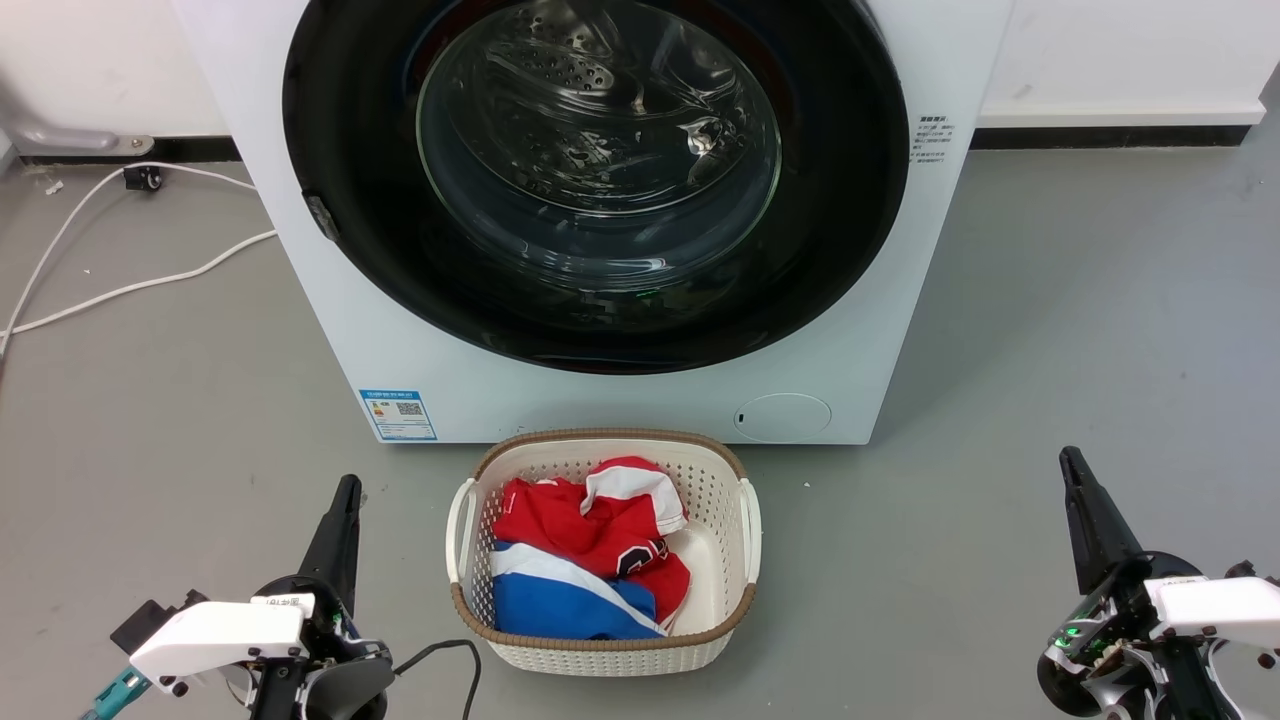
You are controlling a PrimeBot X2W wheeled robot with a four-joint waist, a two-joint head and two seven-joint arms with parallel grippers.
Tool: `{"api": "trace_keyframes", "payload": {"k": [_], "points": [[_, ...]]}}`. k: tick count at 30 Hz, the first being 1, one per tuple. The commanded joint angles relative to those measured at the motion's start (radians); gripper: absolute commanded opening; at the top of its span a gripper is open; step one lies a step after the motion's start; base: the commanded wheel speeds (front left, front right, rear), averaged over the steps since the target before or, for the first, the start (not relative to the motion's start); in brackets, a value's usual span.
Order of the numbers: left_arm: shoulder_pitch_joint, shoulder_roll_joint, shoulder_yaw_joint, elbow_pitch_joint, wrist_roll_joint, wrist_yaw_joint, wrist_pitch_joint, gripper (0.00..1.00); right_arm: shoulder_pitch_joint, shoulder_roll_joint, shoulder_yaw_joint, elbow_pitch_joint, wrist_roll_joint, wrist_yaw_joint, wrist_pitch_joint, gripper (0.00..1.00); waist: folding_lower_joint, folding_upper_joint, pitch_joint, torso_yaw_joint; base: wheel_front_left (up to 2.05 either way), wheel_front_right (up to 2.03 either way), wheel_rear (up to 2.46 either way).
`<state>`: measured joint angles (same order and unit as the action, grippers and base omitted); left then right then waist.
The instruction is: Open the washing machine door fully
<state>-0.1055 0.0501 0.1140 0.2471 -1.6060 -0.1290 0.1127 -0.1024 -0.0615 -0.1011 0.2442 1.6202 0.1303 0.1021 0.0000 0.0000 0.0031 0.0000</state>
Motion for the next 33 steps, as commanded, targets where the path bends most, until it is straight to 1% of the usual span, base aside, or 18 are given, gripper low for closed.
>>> {"api": "trace_keyframes", "payload": {"k": [1, 33], "points": [[-0.008, 0.000, 0.001, -0.001, -0.003, -0.003, 0.003, 0.00, -0.009, 0.004, -0.002, 0.001, -0.004, 0.001, 0.002, 0.00, 0.0000, 0.0000, 0.000, 0.000, 0.00, 0.00, 0.00], [-0.008, 0.000, 0.001, -0.001, -0.003, -0.003, 0.003, 0.00, -0.010, 0.007, -0.007, 0.002, -0.010, 0.001, 0.006, 0.00, 0.0000, 0.0000, 0.000, 0.000, 0.00, 0.00, 0.00]]}}
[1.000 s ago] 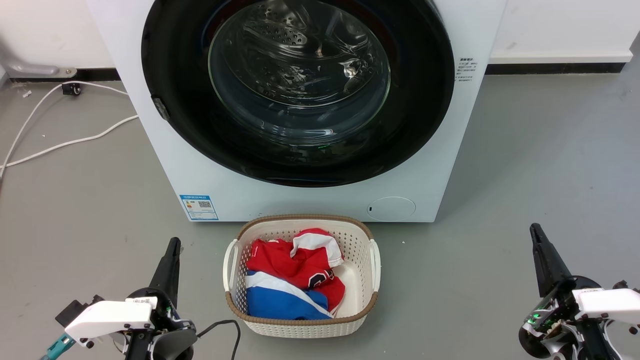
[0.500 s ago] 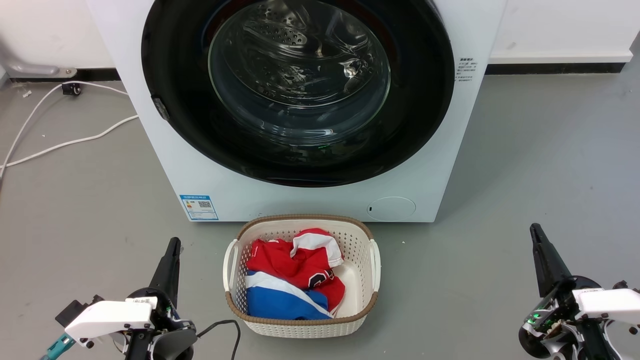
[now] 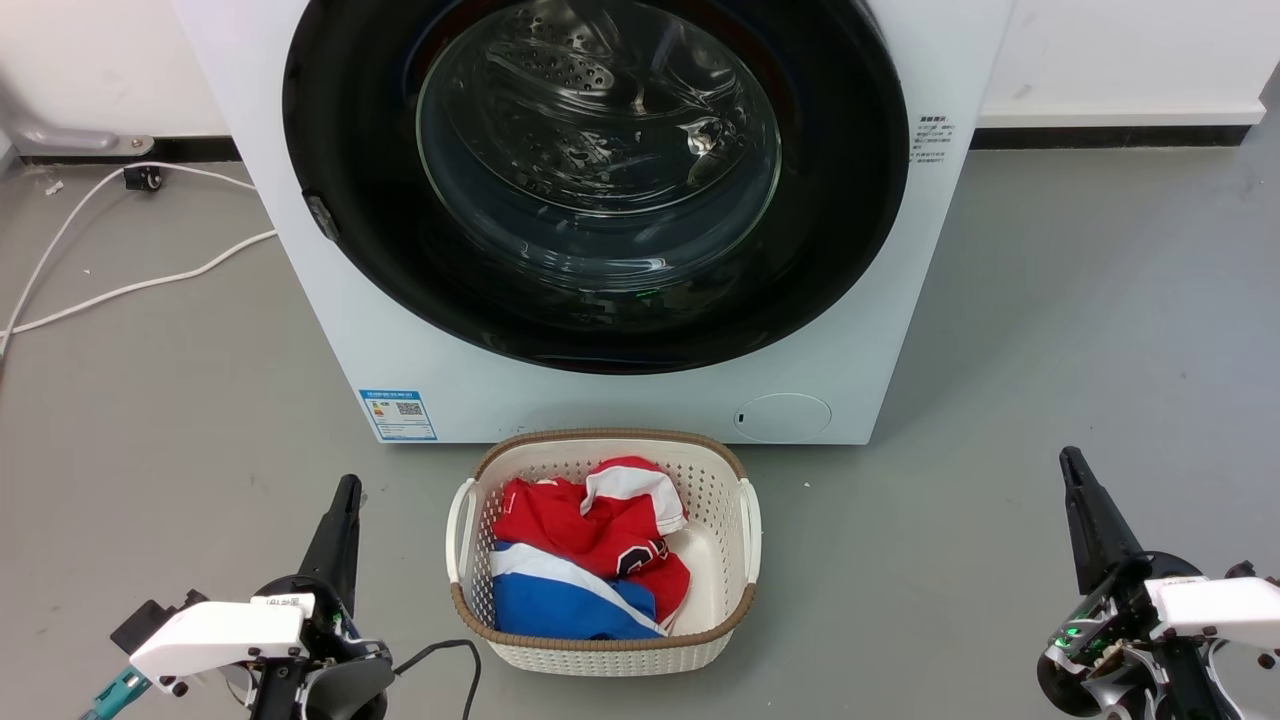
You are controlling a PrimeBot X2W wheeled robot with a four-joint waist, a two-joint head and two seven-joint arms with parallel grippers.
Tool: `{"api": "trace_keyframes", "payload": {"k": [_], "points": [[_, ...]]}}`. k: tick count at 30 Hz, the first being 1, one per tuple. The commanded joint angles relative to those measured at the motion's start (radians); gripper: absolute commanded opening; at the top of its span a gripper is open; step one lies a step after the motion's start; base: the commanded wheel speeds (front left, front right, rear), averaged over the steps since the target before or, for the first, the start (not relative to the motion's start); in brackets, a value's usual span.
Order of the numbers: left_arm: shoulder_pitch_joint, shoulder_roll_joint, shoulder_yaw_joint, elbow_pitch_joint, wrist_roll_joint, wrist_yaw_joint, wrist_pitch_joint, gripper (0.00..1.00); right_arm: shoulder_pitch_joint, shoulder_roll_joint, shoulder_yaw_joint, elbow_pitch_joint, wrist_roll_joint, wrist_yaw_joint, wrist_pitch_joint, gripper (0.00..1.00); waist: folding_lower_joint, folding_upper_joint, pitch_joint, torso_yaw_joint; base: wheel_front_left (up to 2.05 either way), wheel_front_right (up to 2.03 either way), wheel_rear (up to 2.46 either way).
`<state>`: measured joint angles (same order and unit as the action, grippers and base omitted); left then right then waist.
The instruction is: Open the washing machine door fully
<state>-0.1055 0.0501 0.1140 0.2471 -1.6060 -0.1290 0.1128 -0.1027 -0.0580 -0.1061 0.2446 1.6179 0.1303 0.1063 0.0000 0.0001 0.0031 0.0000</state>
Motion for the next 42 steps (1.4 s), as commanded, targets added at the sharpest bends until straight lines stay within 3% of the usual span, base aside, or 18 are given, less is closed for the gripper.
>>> {"api": "trace_keyframes", "payload": {"k": [1, 6, 7, 21, 28, 42], "points": [[-0.008, 0.000, 0.001, -0.001, -0.003, -0.003, 0.002, 0.00, -0.010, 0.004, -0.002, 0.001, -0.008, 0.001, 0.002, 0.00, 0.0000, -0.0001, 0.000, 0.000, 0.00, 0.00, 0.00], [-0.008, 0.000, 0.001, -0.001, -0.003, -0.003, 0.003, 0.00, -0.010, 0.004, -0.002, 0.001, -0.009, 0.001, 0.003, 0.00, 0.0000, -0.0001, 0.000, 0.000, 0.00, 0.00, 0.00], [0.000, 0.000, 0.000, 0.000, 0.000, 0.000, 0.000, 1.00, 0.000, 0.000, -0.001, 0.000, 0.000, 0.000, 0.000, 1.00, 0.0000, -0.0001, 0.000, 0.000, 0.00, 0.00, 0.00], [-0.005, 0.005, -0.080, -0.017, 0.050, 0.000, -0.064, 1.00, 0.026, -0.002, 0.041, -0.030, -0.049, 0.000, -0.061, 1.00, 0.0000, -0.0001, 0.001, 0.000, 0.00, 0.00, 0.00], [-0.008, 0.006, -0.089, -0.038, 0.214, 0.000, -0.096, 1.00, 0.026, -0.013, 0.056, -0.039, -0.172, 0.000, -0.093, 1.00, 0.0000, -0.0001, 0.002, 0.000, 0.00, 0.00, 0.00], [-0.011, 0.001, -0.116, -0.079, 0.548, -0.001, -0.151, 1.00, 0.027, -0.006, 0.070, -0.081, -0.545, 0.001, -0.147, 1.00, 0.0000, -0.0001, 0.002, 0.000, 0.00, 0.00, 0.00]]}}
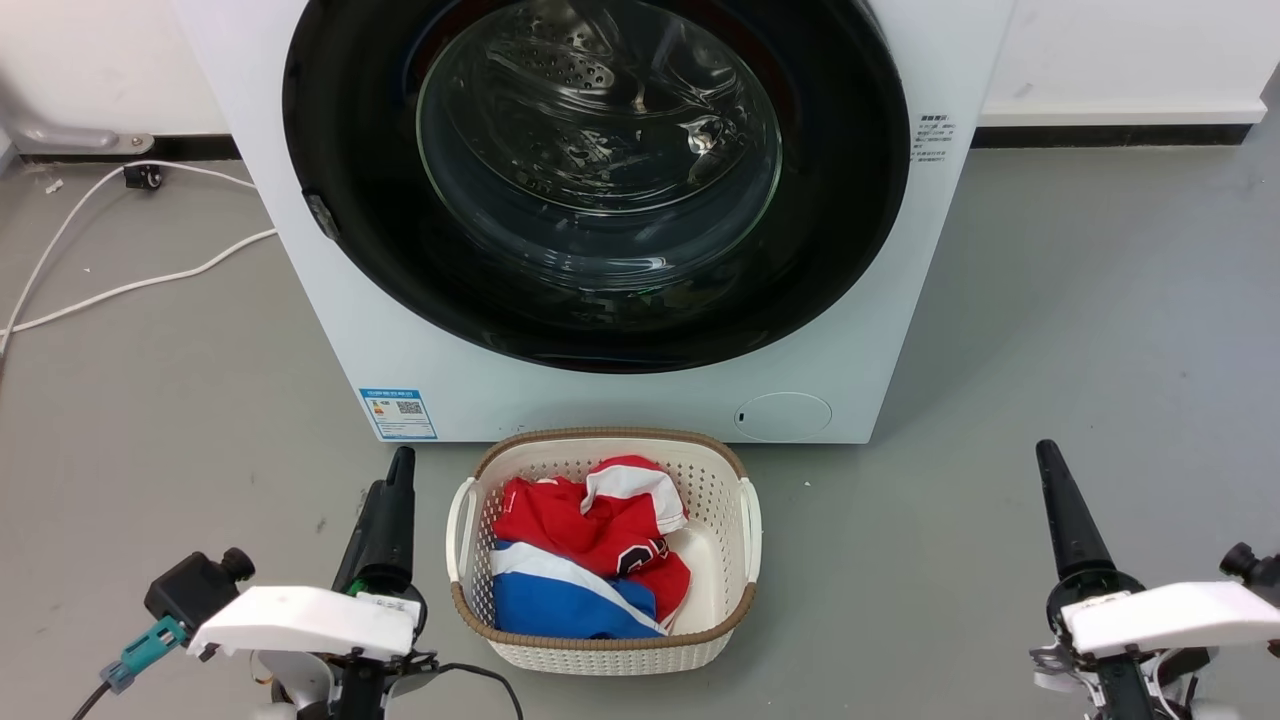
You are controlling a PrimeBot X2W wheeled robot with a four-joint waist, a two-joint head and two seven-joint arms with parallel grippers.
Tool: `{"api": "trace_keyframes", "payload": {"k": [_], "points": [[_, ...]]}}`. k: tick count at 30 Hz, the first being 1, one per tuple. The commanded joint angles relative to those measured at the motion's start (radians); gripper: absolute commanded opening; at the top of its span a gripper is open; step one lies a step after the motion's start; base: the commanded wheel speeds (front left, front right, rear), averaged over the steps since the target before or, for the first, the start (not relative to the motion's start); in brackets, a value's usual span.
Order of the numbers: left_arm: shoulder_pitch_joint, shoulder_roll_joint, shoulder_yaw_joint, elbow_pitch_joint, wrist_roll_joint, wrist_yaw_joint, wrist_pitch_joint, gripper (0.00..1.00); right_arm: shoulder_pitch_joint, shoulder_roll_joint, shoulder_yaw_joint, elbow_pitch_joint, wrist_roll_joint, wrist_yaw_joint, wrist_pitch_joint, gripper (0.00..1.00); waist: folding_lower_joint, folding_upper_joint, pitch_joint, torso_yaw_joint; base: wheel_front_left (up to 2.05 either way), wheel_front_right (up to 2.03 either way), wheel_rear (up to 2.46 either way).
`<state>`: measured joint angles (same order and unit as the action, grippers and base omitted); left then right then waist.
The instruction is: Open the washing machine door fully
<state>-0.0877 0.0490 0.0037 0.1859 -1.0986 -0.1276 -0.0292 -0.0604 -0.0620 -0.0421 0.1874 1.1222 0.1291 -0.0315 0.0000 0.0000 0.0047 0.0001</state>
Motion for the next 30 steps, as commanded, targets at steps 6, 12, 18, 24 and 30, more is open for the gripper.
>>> {"api": "trace_keyframes", "payload": {"k": [6, 12, 18, 24, 30], "points": [[-0.033, 0.010, -0.016, -0.018, 0.163, -0.002, -0.031, 1.00, -0.011, 0.001, 0.013, -0.042, -0.207, 0.002, -0.017, 1.00, 0.0000, 0.0000, 0.000, -0.001, 0.00, 0.00, 0.00], [-0.036, 0.017, -0.015, -0.020, 0.265, -0.002, -0.051, 1.00, -0.006, 0.005, 0.009, -0.061, -0.333, 0.002, -0.017, 1.00, 0.0000, 0.0000, 0.000, -0.002, 0.00, 0.00, 0.00], [-0.037, 0.025, -0.032, -0.018, 0.348, -0.003, -0.067, 1.00, 0.000, 0.007, 0.002, -0.076, -0.423, 0.002, -0.012, 1.00, 0.0000, 0.0000, 0.001, -0.002, 0.00, 0.00, 0.00], [-0.046, 0.030, -0.053, -0.009, 0.446, -0.003, -0.088, 1.00, 0.005, 0.009, -0.001, -0.091, -0.529, 0.002, -0.014, 1.00, 0.0000, 0.0000, 0.002, -0.002, 0.00, 0.00, 0.00], [-0.052, 0.036, -0.066, -0.003, 0.520, -0.003, -0.106, 1.00, 0.008, 0.009, 0.004, -0.100, -0.603, 0.002, -0.022, 1.00, 0.0000, 0.0000, 0.002, -0.003, 0.00, 0.00, 0.00]]}}
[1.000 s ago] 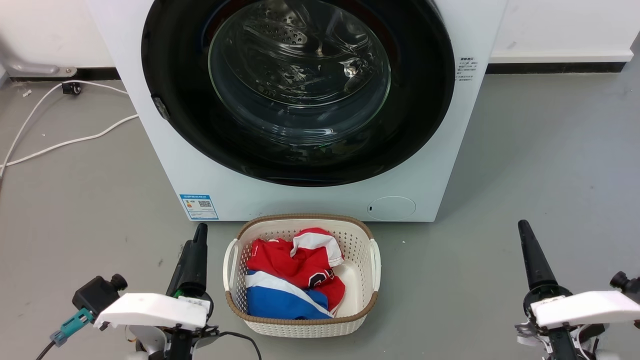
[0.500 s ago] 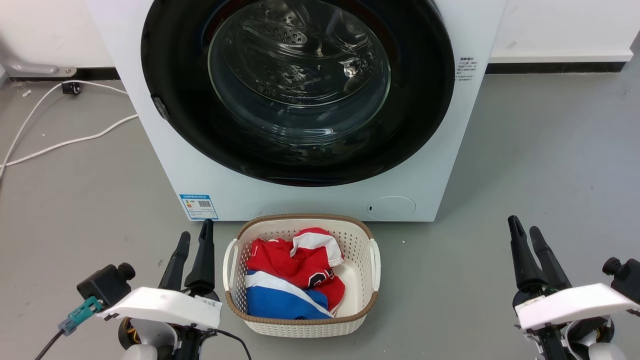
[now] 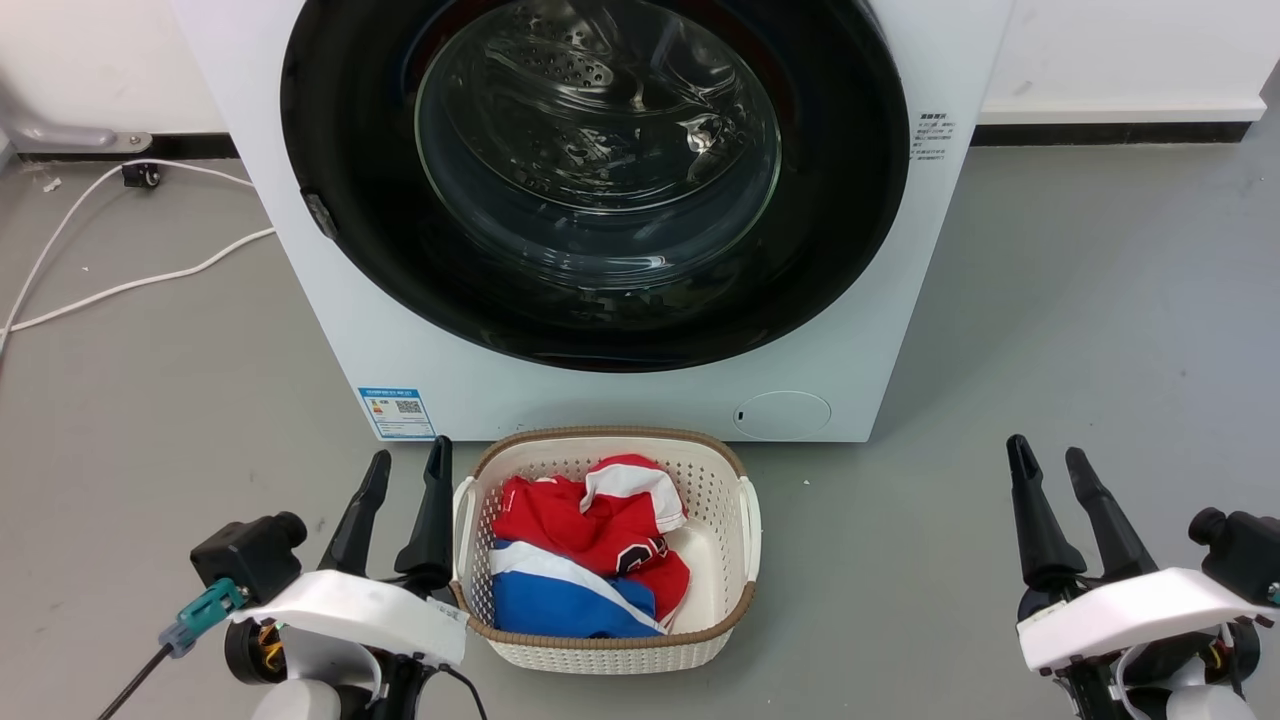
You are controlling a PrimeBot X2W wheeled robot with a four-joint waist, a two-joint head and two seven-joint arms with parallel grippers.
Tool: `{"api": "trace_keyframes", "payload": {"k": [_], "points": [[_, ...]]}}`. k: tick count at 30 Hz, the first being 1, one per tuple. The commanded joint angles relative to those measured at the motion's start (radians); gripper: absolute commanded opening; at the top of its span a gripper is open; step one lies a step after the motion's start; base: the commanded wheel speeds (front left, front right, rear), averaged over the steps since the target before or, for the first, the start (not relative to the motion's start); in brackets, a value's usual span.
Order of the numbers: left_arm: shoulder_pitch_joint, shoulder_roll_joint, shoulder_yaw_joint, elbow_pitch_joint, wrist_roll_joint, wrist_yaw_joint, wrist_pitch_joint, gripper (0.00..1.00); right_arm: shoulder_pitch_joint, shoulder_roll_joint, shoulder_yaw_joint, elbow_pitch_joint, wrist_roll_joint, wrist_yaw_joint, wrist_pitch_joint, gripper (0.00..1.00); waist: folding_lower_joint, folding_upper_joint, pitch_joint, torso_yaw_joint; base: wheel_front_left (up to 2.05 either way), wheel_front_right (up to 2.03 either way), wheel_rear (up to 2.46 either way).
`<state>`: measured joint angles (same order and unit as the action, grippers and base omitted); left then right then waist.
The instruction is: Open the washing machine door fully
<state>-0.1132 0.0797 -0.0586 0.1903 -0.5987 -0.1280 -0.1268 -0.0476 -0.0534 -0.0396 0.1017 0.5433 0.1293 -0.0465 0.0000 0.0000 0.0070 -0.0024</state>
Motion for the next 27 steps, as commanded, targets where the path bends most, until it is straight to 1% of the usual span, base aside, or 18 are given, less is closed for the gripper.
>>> {"api": "trace_keyframes", "payload": {"k": [1, 16, 27], "points": [[-0.027, 0.006, -0.005, -0.005, 0.032, -0.003, -0.011, 1.00, -0.004, 0.001, 0.002, -0.015, -0.035, 0.002, -0.008, 1.00, 0.0000, 0.0000, 0.000, 0.000, 0.00, 0.00, 0.00], [-0.038, 0.024, -0.030, 0.039, 0.196, -0.003, -0.049, 1.00, 0.009, 0.002, -0.005, -0.020, -0.173, 0.002, -0.021, 1.00, 0.0000, 0.0000, -0.002, -0.001, 0.00, 0.00, 0.00], [-0.040, 0.029, -0.032, 0.061, 0.301, 0.008, -0.075, 1.00, 0.014, 0.003, -0.010, -0.016, -0.269, 0.002, -0.031, 1.00, 0.0000, 0.0000, -0.001, -0.005, 0.00, 0.00, 0.00]]}}
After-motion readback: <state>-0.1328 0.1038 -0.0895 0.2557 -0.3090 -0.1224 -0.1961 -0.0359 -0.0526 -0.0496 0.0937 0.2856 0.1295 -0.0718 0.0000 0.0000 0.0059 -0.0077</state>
